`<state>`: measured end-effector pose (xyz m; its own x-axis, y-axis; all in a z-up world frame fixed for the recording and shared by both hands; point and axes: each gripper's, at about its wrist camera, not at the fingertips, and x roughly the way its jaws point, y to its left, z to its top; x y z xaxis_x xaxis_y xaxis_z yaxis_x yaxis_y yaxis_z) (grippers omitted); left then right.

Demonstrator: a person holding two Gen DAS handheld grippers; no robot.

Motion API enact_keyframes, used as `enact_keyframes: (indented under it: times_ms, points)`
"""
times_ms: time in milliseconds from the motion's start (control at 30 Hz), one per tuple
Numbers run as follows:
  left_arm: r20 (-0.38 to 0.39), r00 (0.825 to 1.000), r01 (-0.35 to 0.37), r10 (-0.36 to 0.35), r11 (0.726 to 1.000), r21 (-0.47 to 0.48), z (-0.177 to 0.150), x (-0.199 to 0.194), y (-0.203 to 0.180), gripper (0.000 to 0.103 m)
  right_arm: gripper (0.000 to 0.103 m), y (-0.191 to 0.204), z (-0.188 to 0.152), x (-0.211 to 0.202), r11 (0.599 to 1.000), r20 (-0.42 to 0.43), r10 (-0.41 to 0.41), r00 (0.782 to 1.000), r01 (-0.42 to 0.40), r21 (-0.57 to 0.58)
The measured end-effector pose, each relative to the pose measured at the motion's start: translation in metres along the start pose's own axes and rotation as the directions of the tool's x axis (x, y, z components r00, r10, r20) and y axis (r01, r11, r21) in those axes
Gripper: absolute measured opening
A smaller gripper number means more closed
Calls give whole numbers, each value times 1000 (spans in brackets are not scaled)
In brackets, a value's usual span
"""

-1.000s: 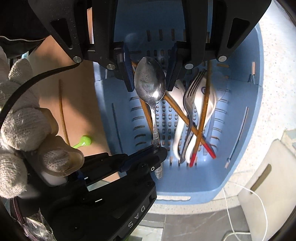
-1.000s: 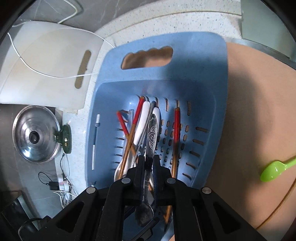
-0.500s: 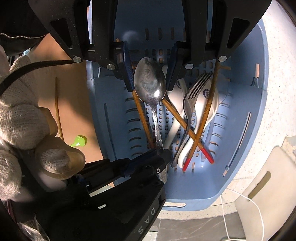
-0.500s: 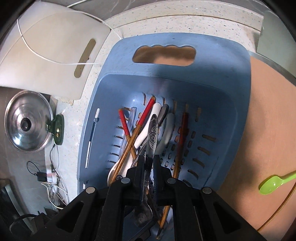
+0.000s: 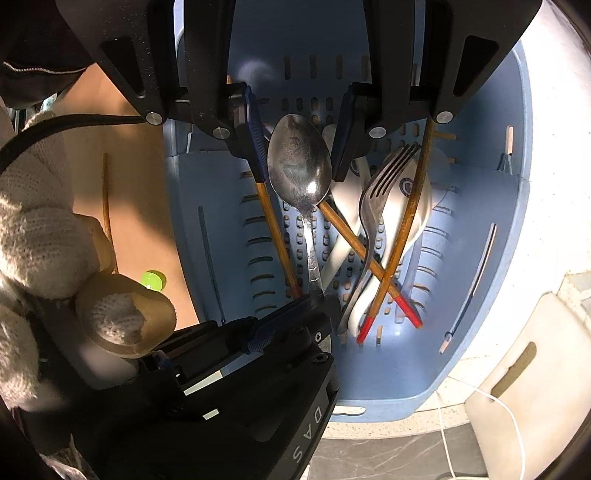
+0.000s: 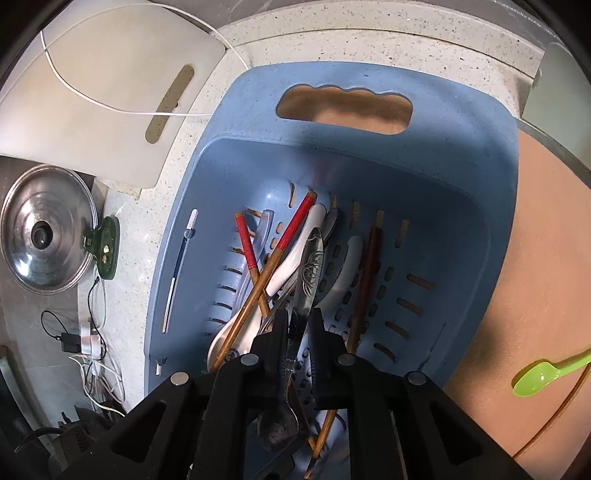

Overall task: Organize utensils
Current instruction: 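Lower the spoon into the basket and open the left gripper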

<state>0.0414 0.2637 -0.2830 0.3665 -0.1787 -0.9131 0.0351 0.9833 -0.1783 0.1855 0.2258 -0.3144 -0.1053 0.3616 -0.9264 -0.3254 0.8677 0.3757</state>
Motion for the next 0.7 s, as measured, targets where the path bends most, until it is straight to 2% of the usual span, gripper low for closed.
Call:
enact_keyframes:
  times_ms: [133,267,367,567,700]
  points:
    - [5,1000,-7,7,1000,-2,1,-3,-2,33,13,0,-1,-2,1000,2,9,1000,-9,-3]
    - [5,1000,-14,14,1000,-22,2,-6,-1,34,24,-1,-3,-6,1000,13,7,1000,-7,-6]
    - [5,1000,-21,21,999,-27,2,-7,0,34,25,-3,-4,-11,1000,23,16,1000,-16,-8]
    - [20,999,-29,30,999,-38,0,-20,-1,34,25,-10,-12,-36,999,77,40,996,-37,-34]
    - [34,999,-41,42,999,-36,-3,-35,-3,34,31,-25,-26,-67,997,145,47,988,-37,-71]
